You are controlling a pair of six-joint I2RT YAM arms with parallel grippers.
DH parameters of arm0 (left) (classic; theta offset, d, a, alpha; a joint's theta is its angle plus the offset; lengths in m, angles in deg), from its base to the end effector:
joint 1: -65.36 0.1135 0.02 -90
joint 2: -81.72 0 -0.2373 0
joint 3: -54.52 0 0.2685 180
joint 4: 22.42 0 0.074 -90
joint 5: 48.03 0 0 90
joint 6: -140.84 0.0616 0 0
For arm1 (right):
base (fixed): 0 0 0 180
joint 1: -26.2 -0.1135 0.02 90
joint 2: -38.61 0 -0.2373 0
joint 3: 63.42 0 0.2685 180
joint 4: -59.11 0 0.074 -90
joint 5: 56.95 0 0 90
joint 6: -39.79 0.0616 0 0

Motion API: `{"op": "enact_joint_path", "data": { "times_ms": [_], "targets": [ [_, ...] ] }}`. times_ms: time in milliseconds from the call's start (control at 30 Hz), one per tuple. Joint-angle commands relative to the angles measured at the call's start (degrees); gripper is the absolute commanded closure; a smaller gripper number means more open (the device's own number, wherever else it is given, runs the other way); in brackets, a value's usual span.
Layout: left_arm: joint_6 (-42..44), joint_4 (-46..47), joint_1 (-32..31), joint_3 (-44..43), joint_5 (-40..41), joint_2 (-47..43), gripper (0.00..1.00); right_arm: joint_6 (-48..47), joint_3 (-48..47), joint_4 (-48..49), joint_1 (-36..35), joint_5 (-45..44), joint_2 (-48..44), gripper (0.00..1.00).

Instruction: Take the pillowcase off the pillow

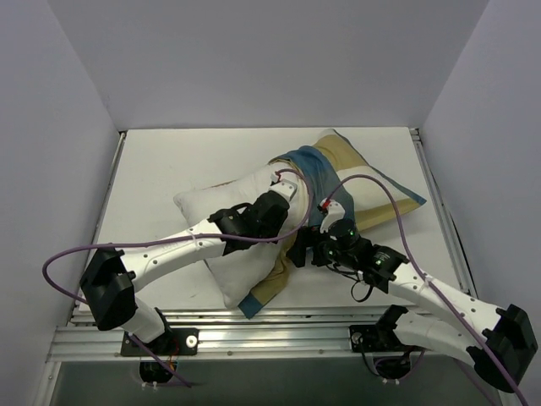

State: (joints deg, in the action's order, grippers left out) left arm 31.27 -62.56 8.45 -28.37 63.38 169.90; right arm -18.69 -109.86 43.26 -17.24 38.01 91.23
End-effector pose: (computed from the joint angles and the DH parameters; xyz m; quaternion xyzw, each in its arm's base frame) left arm 0.2219 -0.2994 0.2324 0.2243 0.8839 -0.0956 0.3990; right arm 0.1912 0.1884 0.2224 -0.1101 0.8214 0.3683 0.4213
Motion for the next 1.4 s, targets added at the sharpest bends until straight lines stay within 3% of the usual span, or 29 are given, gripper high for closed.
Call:
{"op": "enact_joint_path", "data": {
  "times_ms": [0, 200, 400, 500, 533, 633, 667, 800, 1200, 1367],
  "targets": [
    [-2.66, -3.01, 0.39, -5.33, -1.28, -0.99, 0.98, 3.1, -0.15, 6.8, -2.95, -2.93, 3.61, 0.13],
    [-2.84, -6.43, 0.39, -10.0, -0.23, -1.61, 0.98, 5.3, 0.03, 10.85, -5.78, -5.12, 8.54, 0.16],
    [-2.66, -7.58, 0.39, -11.23, -0.14, -2.22, 0.98, 5.91, 1.0, 13.57, -5.87, -9.43, 11.97, 0.34],
    [-2.49, -8.37, 0.48, -10.97, 0.12, -3.01, 0.98, 5.48, 0.65, 13.05, -5.78, -11.36, 12.77, 0.57],
    [-2.4, -8.72, 0.91, -10.62, 0.21, -3.28, 0.98, 5.3, 0.47, 12.35, -5.78, -12.06, 12.77, 0.71],
    [-2.22, -10.3, 2.14, -9.66, -0.14, -5.9, 0.98, 4.42, 0.12, 9.1, -5.43, -16.28, 11.28, 0.92],
    [-2.05, -10.74, 3.02, -8.78, -0.49, -6.53, 0.98, 4.24, 0.03, 7.09, -4.56, -17.51, 10.67, 0.94],
    [-1.17, -15.56, 5.05, -7.81, -2.95, -10.13, 0.98, 2.84, 0.29, 3.38, 2.46, -19.63, 7.24, 1.0],
    [0.24, -30.5, 6.81, -6.41, -21.04, -26.12, 0.98, 2.13, -1.28, 0.83, 25.59, -16.99, 5.74, 1.0],
    [-1.52, -34.04, 7.25, -2.03, -24.65, -33.86, 0.98, 3.63, -1.99, 1.79, 36.91, -13.84, 6.27, 1.0]
  ]
}}
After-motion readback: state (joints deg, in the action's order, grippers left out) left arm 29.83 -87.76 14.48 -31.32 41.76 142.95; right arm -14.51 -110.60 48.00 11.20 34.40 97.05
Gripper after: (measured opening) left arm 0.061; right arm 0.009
